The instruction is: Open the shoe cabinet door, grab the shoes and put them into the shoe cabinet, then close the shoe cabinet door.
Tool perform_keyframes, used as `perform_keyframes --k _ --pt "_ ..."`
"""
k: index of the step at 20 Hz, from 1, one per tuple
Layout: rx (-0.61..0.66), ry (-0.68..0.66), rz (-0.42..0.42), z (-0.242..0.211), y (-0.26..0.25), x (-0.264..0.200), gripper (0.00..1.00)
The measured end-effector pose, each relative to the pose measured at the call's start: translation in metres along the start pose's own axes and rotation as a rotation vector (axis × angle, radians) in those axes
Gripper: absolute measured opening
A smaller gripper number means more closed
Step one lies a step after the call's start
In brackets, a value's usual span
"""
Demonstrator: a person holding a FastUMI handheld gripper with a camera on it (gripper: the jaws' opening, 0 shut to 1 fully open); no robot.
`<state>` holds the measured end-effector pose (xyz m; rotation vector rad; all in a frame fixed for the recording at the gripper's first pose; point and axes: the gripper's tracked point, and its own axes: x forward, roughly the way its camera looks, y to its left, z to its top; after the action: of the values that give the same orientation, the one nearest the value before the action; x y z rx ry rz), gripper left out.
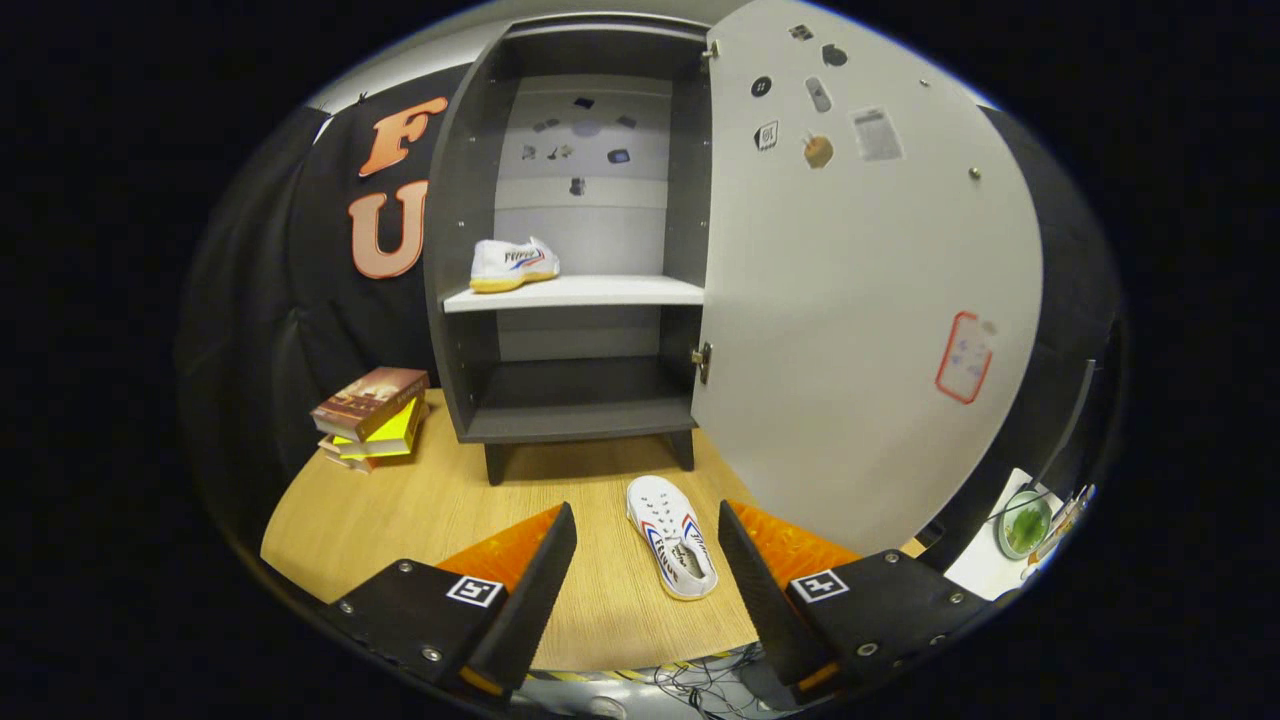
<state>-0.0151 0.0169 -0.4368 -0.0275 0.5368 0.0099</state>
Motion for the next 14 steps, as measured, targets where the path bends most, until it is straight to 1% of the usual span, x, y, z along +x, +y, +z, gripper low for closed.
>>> perform_keyframes --k 4,6,7,9,12,13,14 --pt "-0.041 0.127 0.030 -0.050 0.003 0.060 0.90" --pt "-0.070 0.191 0.040 -0.070 0.002 0.082 0.84" --pt "-0.082 0.211 0.043 -0.076 0.002 0.095 0.78" --pt "-0.099 0.254 0.054 -0.089 0.002 0.119 0.72" --pt "-0.106 0.320 0.070 -0.106 0.000 0.146 0.63" --pt "-0.102 0.340 0.080 -0.111 0.002 0.152 0.57" --pt "-0.101 0.359 0.088 -0.116 0.002 0.157 0.54"
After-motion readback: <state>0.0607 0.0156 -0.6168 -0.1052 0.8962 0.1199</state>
